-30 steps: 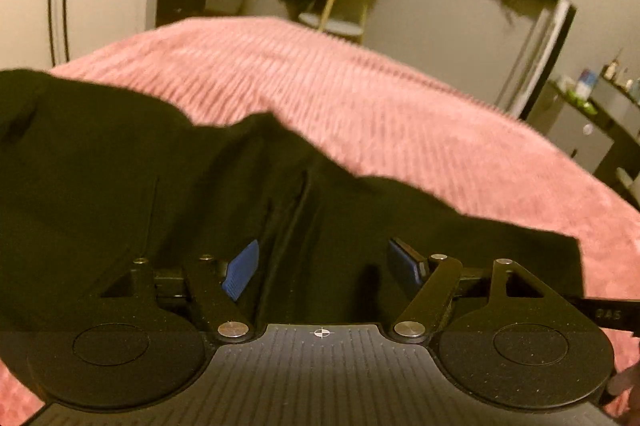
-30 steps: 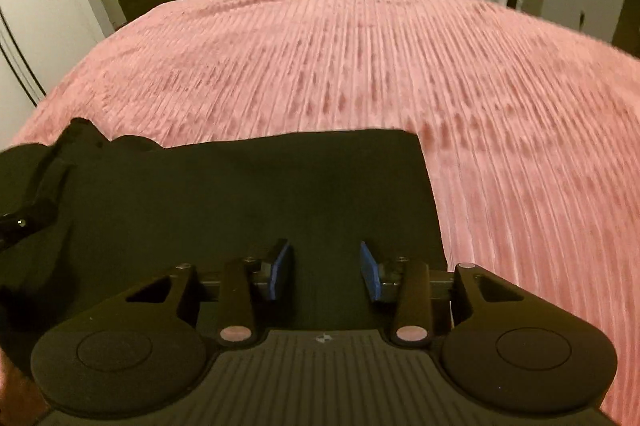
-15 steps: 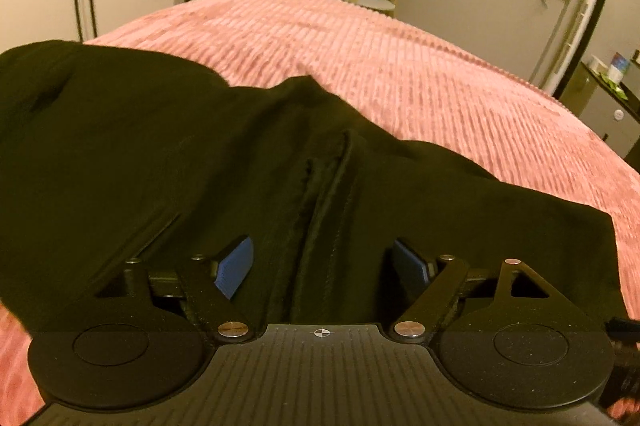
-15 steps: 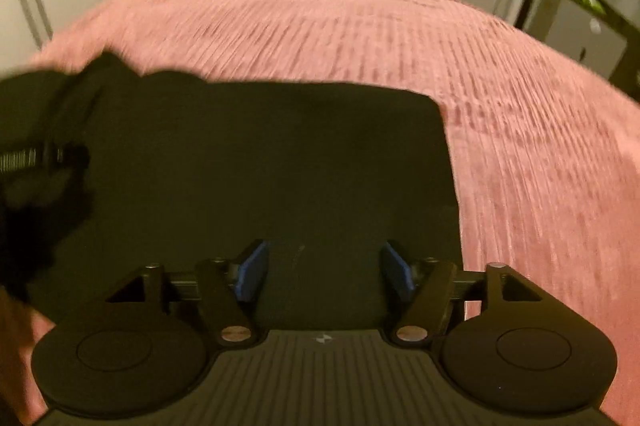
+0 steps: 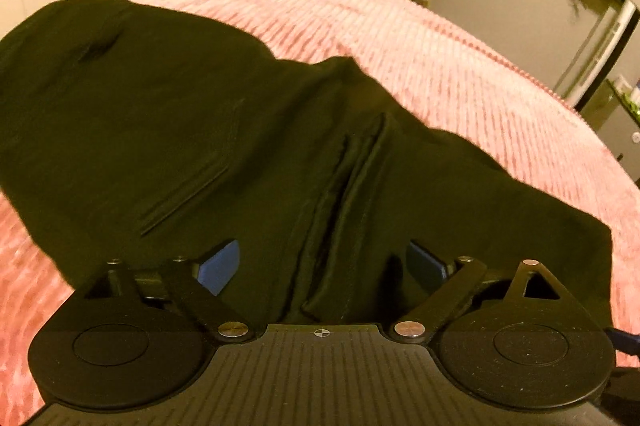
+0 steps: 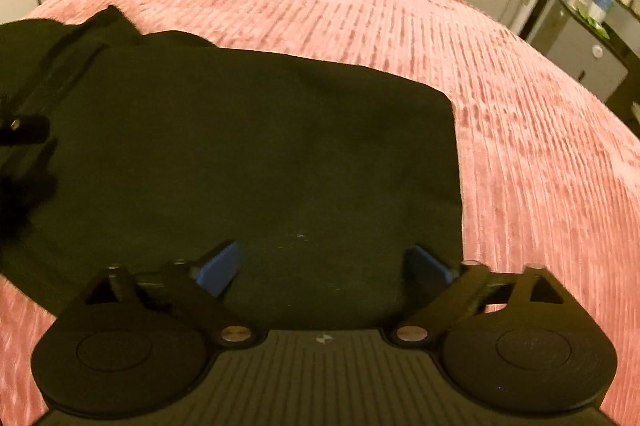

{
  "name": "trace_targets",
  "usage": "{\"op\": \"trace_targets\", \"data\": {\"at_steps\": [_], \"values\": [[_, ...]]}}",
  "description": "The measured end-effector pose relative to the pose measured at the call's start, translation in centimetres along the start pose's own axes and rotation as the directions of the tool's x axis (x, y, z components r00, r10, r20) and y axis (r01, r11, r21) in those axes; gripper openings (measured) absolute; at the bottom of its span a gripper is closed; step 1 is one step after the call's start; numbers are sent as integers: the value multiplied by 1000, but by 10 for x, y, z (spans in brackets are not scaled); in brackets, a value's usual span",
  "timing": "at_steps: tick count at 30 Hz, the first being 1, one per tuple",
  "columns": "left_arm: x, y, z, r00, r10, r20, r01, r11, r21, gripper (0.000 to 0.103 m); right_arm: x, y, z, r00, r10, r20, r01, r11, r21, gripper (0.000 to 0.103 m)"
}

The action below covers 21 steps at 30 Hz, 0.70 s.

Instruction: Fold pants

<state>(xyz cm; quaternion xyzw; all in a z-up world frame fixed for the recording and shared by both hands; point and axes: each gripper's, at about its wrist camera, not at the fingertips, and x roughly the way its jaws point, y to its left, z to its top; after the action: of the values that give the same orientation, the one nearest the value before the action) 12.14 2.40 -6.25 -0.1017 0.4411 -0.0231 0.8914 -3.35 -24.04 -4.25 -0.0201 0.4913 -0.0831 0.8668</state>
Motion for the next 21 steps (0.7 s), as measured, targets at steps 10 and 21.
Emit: {"op": "trace_targets", "data": {"at_steps": [10, 21], "values": [[5, -12, -5, 999, 37, -29, -36, 998, 50, 96, -2, -6, -1, 999, 28, 17, -28, 999, 38, 99], [-36, 42, 22, 986, 19, 164, 22, 969, -245, 96, -24, -27, -8, 935, 274, 225, -305, 946, 113, 87]]}}
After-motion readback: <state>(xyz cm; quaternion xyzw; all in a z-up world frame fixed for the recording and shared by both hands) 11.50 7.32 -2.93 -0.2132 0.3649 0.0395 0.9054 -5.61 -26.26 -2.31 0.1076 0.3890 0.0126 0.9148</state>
